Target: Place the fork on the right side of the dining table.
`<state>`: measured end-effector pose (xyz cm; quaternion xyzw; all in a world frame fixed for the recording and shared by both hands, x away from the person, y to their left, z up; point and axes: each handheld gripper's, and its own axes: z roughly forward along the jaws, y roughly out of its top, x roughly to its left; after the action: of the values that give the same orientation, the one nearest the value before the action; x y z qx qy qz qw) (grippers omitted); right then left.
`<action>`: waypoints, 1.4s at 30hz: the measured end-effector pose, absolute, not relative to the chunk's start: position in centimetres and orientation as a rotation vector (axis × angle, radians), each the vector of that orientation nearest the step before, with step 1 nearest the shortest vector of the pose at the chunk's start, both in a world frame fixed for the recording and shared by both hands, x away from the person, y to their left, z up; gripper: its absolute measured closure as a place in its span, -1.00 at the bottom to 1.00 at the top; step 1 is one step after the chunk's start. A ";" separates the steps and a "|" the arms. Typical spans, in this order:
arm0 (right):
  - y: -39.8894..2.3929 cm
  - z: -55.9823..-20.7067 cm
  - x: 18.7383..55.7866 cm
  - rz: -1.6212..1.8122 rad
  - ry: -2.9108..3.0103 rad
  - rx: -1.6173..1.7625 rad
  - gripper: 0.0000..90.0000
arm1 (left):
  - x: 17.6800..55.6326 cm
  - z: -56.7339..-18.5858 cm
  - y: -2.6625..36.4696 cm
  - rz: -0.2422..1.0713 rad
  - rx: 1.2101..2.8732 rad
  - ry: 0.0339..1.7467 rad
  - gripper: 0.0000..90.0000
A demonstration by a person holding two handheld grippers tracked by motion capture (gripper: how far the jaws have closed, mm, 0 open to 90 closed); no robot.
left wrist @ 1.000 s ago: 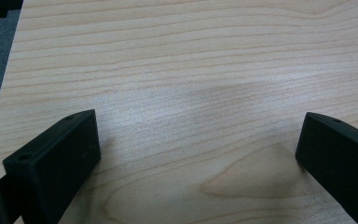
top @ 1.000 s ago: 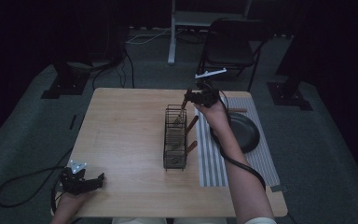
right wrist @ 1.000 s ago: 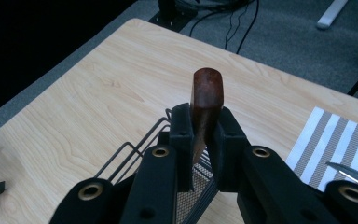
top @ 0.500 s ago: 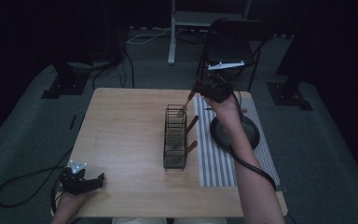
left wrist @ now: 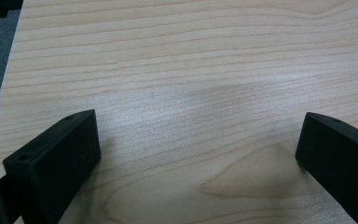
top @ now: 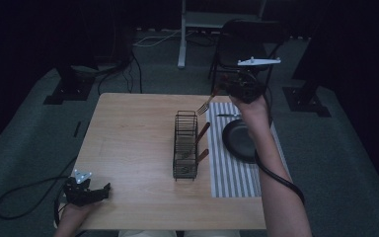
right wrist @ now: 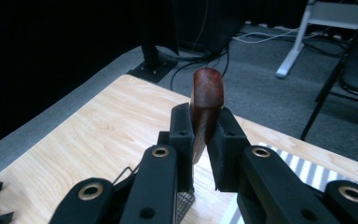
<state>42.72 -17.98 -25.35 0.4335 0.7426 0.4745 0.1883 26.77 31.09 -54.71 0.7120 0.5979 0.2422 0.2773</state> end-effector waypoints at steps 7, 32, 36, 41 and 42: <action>-20.0 -25.7 42.3 1.299 2.054 1.259 0.80 | 26.8 -54.7 31.1 0.650 1.911 1.605 -1.00; -23.3 -32.9 37.5 1.223 2.041 1.346 0.80 | 26.8 -54.7 31.1 0.652 1.910 1.605 -1.00; -23.4 -33.9 36.2 1.254 2.035 1.362 0.80 | 26.8 -54.7 31.1 0.651 1.910 1.605 -1.00; -23.6 -35.1 34.5 1.266 2.029 1.369 0.80 | 26.8 -54.7 31.1 0.651 1.911 1.606 -1.00; -23.7 -35.4 34.2 1.264 2.029 1.368 0.80 | 26.8 -54.7 31.1 0.651 1.910 1.606 -1.00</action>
<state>34.17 -23.67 -35.37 0.4875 0.7229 0.4503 0.1925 26.77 31.08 -54.72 0.7116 0.5981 0.2426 0.2776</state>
